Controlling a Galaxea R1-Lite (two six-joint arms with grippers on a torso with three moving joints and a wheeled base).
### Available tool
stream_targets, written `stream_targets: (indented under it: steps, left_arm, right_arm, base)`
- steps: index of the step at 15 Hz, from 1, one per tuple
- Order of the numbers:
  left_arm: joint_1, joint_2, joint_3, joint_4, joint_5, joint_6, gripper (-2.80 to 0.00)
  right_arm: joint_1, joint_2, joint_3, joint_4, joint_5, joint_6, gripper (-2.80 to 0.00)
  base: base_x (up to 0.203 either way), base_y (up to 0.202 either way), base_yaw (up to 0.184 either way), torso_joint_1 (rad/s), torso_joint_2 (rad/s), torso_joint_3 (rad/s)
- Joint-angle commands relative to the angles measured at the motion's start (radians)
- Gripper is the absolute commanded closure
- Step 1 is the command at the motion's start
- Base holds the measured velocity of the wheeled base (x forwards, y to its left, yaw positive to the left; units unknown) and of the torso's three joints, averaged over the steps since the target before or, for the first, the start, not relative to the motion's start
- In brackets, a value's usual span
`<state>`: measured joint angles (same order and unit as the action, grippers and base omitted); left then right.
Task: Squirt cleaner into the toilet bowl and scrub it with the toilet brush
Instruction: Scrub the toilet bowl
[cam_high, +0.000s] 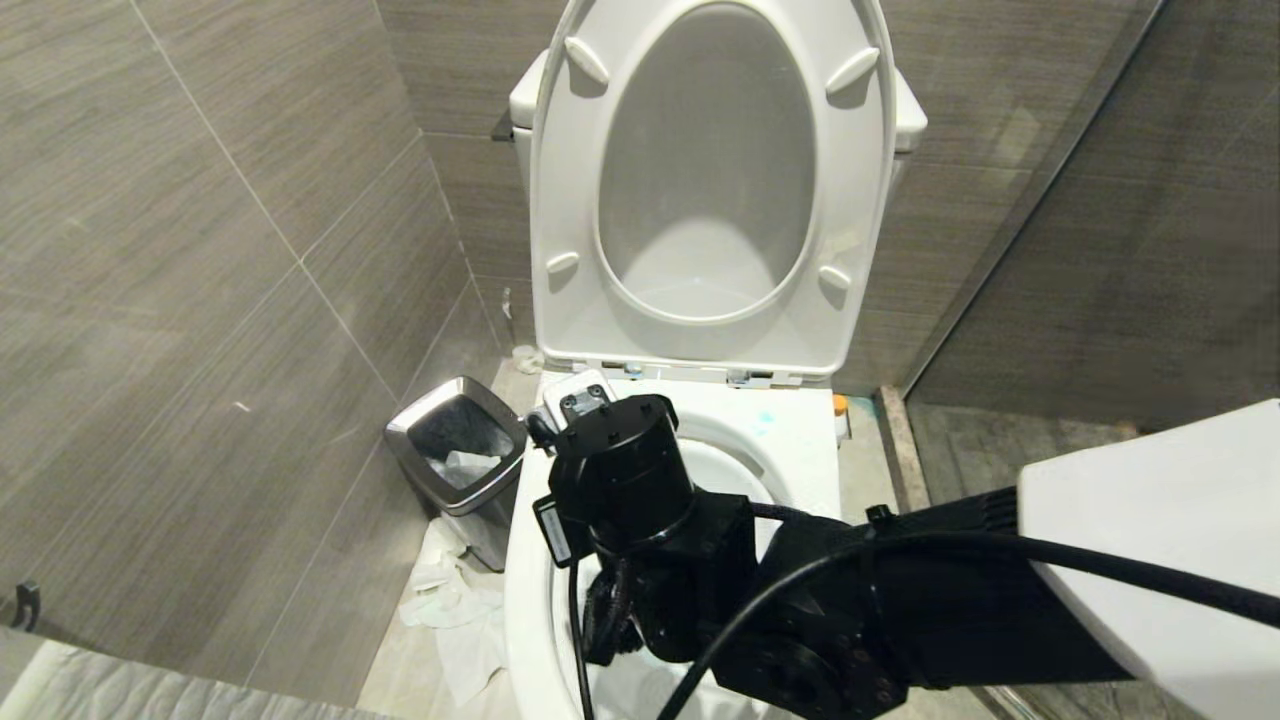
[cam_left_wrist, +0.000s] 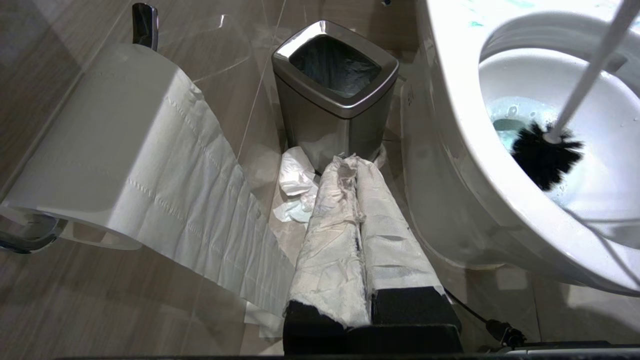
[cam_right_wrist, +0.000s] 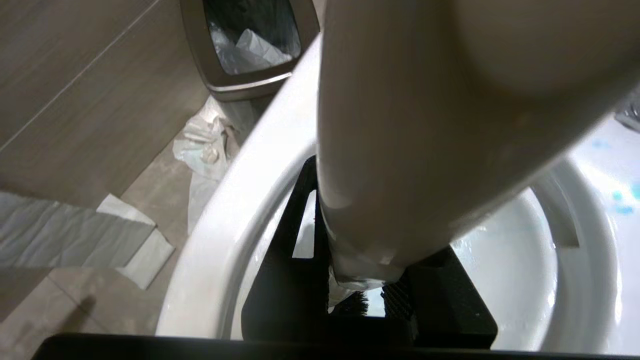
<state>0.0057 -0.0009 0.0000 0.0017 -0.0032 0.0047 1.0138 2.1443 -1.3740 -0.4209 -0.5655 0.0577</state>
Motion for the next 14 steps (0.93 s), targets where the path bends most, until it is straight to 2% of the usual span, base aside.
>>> stream_targets:
  steps: [1,5,7,14]
  left_arm:
    - [0.0,0.001,0.002,0.0,0.0,0.0,0.0]
    - [0.0,0.001,0.002,0.0,0.0,0.0,0.0]
    - [0.0,0.001,0.002,0.0,0.0,0.0,0.0]
    - [0.0,0.001,0.002,0.0,0.0,0.0,0.0]
  right_arm:
    - [0.002,-0.112,0.118,-0.005,-0.006,0.014,0.0]
    - [-0.008,-0.244,0.317,-0.021,-0.011,0.056,0.0]
    - [-0.046,-0.269,0.363,-0.024,-0.018,0.081,0.0]
    - [-0.221,-0.267,0.298,-0.024,-0.015,0.086,0.0]
  base:
    - [0.0,0.0,0.0,0.0,0.0,0.0]
    - [0.0,0.0,0.0,0.0,0.0,0.0]
    - [0.0,0.0,0.0,0.0,0.0,0.0]
    - [0.0,0.0,0.0,0.0,0.0,0.0]
